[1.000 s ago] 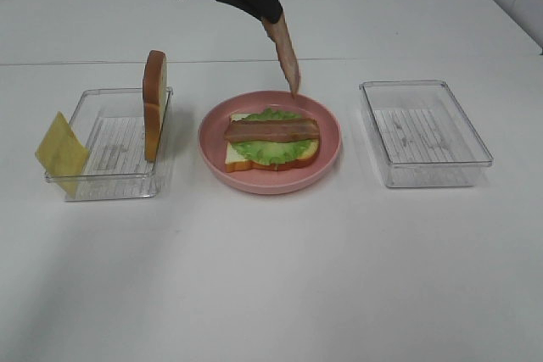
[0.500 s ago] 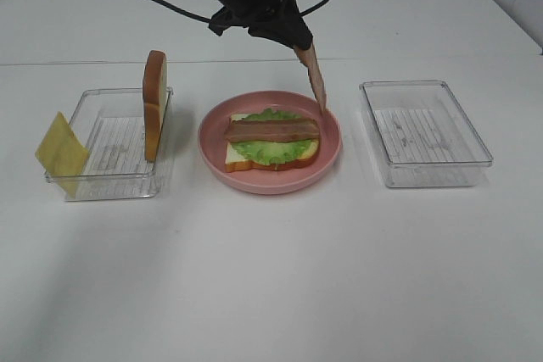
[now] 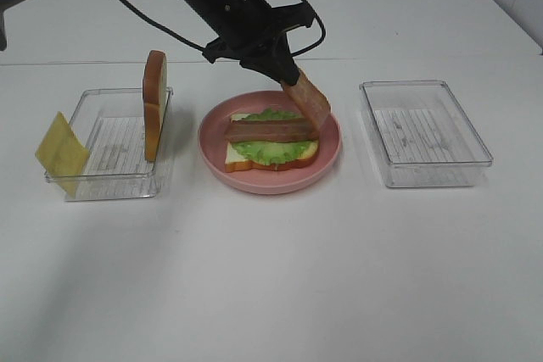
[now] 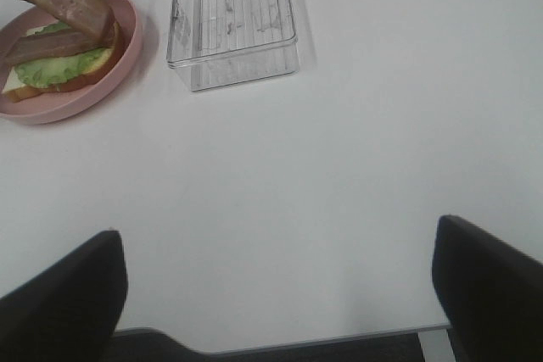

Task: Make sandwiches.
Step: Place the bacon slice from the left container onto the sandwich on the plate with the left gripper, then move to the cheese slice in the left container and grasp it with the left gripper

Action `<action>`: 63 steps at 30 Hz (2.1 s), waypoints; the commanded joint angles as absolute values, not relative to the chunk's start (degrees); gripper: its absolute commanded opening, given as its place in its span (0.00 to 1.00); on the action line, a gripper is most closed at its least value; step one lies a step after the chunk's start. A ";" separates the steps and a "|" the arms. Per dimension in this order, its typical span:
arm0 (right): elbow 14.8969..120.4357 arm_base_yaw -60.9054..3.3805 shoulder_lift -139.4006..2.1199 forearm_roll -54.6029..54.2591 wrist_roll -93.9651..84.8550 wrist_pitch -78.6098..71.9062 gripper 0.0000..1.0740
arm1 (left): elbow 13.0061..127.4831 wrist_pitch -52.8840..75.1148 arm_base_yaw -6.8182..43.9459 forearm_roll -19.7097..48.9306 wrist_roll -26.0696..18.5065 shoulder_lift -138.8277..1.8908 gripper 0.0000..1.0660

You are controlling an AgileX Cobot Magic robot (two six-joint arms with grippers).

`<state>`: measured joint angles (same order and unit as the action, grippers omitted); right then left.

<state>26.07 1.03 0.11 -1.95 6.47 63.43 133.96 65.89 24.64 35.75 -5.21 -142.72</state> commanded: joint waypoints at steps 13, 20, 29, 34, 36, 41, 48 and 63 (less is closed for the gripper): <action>25.90 1.32 2.01 -2.12 6.02 62.80 0.86 | 134.24 68.87 24.52 20.11 6.36 -142.78 0.00; 25.90 1.32 2.01 -2.12 6.02 62.80 0.86 | 134.24 68.87 24.52 20.28 6.36 -142.78 0.00; 25.90 1.32 2.01 -2.12 6.02 62.80 0.86 | 134.24 68.98 24.69 20.28 6.36 -142.78 0.00; 25.90 1.32 2.01 -2.12 6.02 62.80 0.86 | 134.24 68.58 24.69 20.11 6.59 -142.78 0.22; 25.90 1.32 2.01 -2.12 6.02 62.80 0.86 | 134.24 68.75 24.69 20.00 6.59 -142.67 0.33; 25.90 1.32 2.01 -2.12 6.02 62.80 0.86 | 134.24 69.90 24.69 19.65 6.53 -141.69 0.81; 25.90 1.32 2.01 -2.12 6.02 62.80 0.86 | 134.30 72.54 24.69 16.04 6.76 -139.57 0.96; 25.90 1.32 2.01 -2.12 6.02 62.80 0.86 | 130.58 75.52 23.66 4.93 6.30 -121.18 0.95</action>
